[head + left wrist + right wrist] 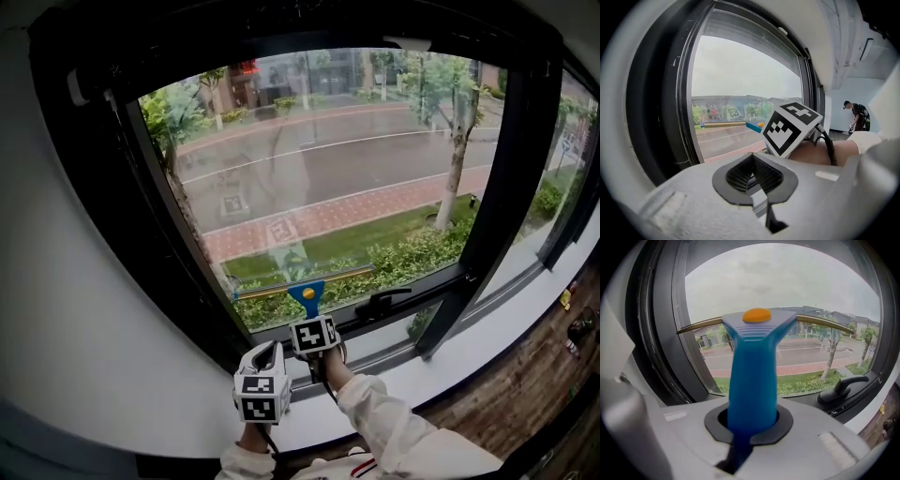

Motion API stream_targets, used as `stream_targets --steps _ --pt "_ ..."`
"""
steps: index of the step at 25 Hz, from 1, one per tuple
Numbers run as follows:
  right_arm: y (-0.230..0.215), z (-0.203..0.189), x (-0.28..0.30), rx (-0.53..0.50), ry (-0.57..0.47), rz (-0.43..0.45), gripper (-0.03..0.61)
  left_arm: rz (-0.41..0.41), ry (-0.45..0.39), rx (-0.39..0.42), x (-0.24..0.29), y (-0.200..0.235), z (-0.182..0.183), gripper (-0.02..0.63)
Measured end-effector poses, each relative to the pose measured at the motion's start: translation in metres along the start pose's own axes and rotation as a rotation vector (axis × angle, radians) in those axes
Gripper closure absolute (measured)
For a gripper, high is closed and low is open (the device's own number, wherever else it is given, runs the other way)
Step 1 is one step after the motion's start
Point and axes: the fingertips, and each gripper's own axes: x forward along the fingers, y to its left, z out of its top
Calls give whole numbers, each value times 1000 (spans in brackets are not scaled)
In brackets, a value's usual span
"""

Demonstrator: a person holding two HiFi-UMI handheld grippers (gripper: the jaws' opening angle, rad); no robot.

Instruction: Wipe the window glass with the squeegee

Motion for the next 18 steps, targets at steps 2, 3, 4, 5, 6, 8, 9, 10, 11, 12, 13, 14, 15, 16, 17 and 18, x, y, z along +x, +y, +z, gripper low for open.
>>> stream_targets --steps 2,3,4,5,6,8,9,10,11,12,13,14,15,16,17,18 --pt "0 -8 6 1 17 1 554 3 11 8 3 2 -5 614" --pt "1 -10 10 -2 17 11 554 1 15 8 4 2 -7 614" --pt "2 -12 14 -4 20 18 554 -3 18 4 6 1 -8 614" --pt "2 -15 17 -7 26 20 554 -8 21 -2 7 0 -9 614" --pt "2 -18 19 -9 32 19 555 -13 23 -7 8 -1 -10 614" --pt "0 -22 21 -13 47 3 555 -17 31 -12 11 -1 -13 614" --pt "-4 -25 21 -16 59 -15 555 -18 35 -12 13 0 -15 614" --pt "-7 -27 21 -20 67 -30 555 -18 38 -12 14 0 -17 614" --pt "-7 -28 23 -26 65 -36 555 -18 40 -10 16 0 -18 614" --pt "-7 -29 26 -32 63 -34 555 -18 42 -9 17 0 -20 614" --pt "-6 -31 28 -30 69 -31 555 -21 44 -10 18 0 -21 614" --pt "-5 -36 30 -22 82 -24 555 -27 46 -12 18 -2 -22 614" --pt "-4 -42 31 -9 99 -16 555 -34 48 -15 19 -3 -23 614" --pt "-4 -49 33 2 117 -9 555 -39 52 -16 19 -4 -24 614" --pt "-4 -55 35 9 133 -4 555 -43 55 -17 19 -5 -25 614" --pt "-4 -61 37 12 146 0 555 -46 57 -18 20 -5 -26 614"
